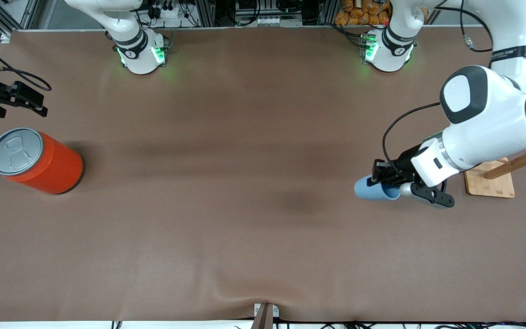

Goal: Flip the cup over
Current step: 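Rotate the cup upright and lower it onto the table with the left gripper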

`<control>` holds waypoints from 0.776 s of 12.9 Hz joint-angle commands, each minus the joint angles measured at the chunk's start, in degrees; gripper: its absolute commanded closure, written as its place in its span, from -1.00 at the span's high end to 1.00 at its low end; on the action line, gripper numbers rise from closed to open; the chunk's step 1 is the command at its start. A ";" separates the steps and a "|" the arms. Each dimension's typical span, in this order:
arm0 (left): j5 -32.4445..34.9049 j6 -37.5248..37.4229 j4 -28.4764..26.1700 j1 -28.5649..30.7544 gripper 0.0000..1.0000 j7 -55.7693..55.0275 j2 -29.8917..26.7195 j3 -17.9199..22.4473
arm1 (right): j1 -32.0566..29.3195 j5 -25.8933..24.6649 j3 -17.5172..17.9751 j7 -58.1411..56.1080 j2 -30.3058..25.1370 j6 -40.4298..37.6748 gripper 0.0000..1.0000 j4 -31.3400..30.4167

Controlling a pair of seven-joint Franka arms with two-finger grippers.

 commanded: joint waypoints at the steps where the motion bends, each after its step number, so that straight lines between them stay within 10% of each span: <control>1: 8.60 -7.48 -0.09 -0.23 -1.00 -6.44 -1.74 -0.94 | -1.24 0.12 0.41 0.65 1.23 -1.52 1.00 2.87; 5: 23.02 -10.06 -1.84 -1.37 -1.00 -10.32 0.44 -1.64 | -1.51 0.66 0.32 0.74 1.33 -1.61 1.00 2.88; 10: 23.48 5.20 -13.25 0.73 -1.00 -11.37 0.19 -1.38 | -0.37 1.01 0.67 5.82 1.33 -1.87 1.00 2.88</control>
